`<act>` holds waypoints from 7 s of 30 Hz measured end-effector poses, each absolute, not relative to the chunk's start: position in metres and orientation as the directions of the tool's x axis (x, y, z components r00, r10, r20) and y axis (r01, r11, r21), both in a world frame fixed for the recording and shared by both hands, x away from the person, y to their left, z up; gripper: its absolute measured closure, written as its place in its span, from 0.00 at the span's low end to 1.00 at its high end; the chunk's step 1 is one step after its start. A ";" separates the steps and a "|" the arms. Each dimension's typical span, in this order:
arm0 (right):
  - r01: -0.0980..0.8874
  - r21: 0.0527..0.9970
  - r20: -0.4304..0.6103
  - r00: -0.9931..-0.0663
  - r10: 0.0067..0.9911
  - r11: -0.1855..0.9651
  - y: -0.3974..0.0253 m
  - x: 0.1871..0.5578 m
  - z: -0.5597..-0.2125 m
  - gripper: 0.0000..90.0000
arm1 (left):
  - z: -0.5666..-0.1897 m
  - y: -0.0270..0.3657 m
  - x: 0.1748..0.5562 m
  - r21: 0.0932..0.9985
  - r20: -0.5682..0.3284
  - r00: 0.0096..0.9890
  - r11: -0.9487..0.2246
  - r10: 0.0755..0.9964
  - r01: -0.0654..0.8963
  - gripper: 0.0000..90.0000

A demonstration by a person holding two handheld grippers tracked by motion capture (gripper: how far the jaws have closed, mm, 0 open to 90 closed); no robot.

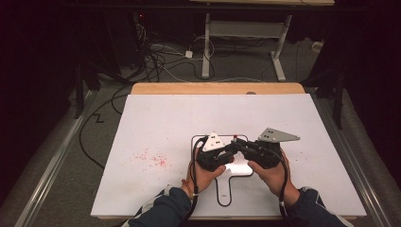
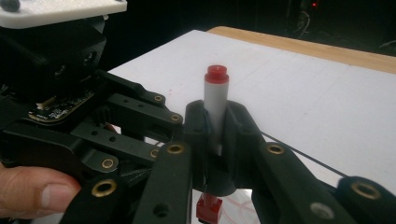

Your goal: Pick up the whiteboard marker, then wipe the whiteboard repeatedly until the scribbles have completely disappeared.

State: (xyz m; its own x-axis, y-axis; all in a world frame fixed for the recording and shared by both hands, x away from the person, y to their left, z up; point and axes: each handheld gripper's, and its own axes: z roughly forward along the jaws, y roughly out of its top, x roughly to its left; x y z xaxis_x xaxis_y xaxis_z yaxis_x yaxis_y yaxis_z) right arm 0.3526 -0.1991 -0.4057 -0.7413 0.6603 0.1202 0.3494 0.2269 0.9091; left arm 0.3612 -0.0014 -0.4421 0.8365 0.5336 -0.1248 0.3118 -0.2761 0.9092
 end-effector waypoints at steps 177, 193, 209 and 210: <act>0.343 0.775 -0.218 -0.643 0.734 0.531 -0.306 0.329 -0.433 0.33 | -0.443 -0.038 0.364 0.767 0.076 0.895 -0.599 0.440 0.229 0.87; 0.345 0.778 -0.220 -0.634 0.742 0.525 -0.310 0.328 -0.431 0.33 | -0.442 0.023 0.383 0.749 0.055 0.837 -0.576 0.545 0.326 0.87; 0.346 0.769 -0.222 -0.643 0.733 0.537 -0.307 0.330 -0.433 0.33 | -0.444 -0.039 0.369 0.771 0.066 0.909 -0.600 0.411 0.216 0.87; 0.349 0.771 -0.219 -0.640 0.737 0.532 -0.308 0.330 -0.433 0.33 | -0.444 -0.036 0.369 0.767 0.058 0.911 -0.602 0.408 0.221 0.87</act>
